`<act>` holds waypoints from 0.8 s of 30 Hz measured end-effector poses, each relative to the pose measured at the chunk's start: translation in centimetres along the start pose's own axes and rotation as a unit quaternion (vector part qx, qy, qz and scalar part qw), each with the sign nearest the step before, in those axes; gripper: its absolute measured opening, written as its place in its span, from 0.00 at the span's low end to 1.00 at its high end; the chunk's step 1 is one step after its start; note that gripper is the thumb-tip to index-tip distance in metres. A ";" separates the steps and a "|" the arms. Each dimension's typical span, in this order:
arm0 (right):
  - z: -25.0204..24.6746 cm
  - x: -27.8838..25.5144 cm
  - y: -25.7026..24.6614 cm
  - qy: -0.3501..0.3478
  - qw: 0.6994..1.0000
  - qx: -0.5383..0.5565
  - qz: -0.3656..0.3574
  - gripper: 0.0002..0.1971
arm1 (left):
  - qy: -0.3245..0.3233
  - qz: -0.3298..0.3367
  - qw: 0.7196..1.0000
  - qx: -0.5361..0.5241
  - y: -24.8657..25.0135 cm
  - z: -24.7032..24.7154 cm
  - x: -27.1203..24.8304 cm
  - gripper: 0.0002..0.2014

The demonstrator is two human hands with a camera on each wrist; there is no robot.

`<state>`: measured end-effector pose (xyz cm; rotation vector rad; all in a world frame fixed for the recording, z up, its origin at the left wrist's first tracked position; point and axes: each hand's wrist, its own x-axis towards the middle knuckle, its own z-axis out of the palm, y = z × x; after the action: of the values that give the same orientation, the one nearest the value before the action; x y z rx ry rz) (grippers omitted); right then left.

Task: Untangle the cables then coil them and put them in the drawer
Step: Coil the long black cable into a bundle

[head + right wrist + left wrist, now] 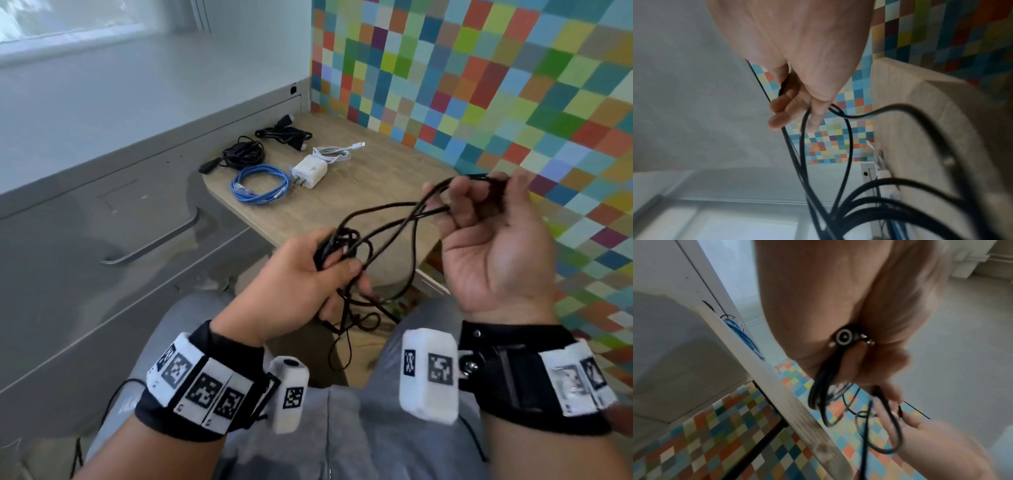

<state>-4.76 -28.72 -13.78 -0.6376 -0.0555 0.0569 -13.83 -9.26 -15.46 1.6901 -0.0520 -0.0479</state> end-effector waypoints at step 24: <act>-0.8 -1.6 2.7 -0.081 0.922 -0.364 0.103 0.13 | 0.117 0.039 0.984 0.126 0.2 -3.0 0.2 0.13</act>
<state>-6.44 -27.15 -16.03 -1.3848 -0.1740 0.3029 -13.49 -6.34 -14.95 1.9344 0.0546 0.2246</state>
